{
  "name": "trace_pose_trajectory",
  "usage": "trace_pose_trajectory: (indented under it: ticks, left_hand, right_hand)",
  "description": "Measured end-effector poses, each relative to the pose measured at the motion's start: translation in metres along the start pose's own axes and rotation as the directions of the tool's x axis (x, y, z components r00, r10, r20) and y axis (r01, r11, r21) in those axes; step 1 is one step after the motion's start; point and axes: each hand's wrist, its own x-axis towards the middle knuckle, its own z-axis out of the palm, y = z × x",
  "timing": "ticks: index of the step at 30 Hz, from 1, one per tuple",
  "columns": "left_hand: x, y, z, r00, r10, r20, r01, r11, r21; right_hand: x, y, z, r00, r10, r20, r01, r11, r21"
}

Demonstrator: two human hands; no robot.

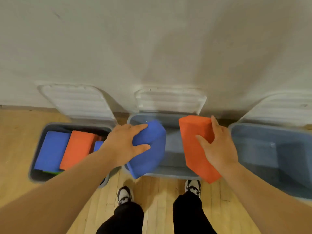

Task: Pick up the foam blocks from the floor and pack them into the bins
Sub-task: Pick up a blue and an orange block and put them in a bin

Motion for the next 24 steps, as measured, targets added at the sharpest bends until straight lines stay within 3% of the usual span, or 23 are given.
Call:
trace_pose_trajectory:
  ticks: [5, 10, 15, 19, 24]
  left_hand:
    - [0.142, -0.049, 0.109, 0.995, 0.038, 0.096, -0.035, 0.999, -0.034]
    - [0.273, -0.088, 0.229, 0.971, 0.103, 0.215, -0.100, 0.995, -0.026]
    - [0.352, -0.103, 0.343, 0.962, 0.168, 0.213, -0.147, 0.983, -0.110]
    - [0.397, -0.104, 0.417, 0.993, 0.078, 0.091, -0.058, 0.977, -0.205]
    - [0.415, -0.112, 0.470, 0.991, -0.027, 0.132, 0.043, 0.992, -0.120]
  right_hand:
    - [0.080, 0.060, 0.120, 0.998, 0.025, 0.058, -0.018, 0.992, -0.128]
    - [0.139, 0.121, 0.227, 1.000, 0.015, 0.000, -0.014, 0.950, -0.311]
    - [0.177, 0.170, 0.304, 0.999, 0.025, 0.023, -0.015, 0.936, -0.352]
    - [0.192, 0.206, 0.361, 0.996, 0.077, 0.038, -0.054, 0.907, -0.417]
    - [0.197, 0.225, 0.389, 0.998, 0.029, -0.053, -0.049, 0.906, -0.420]
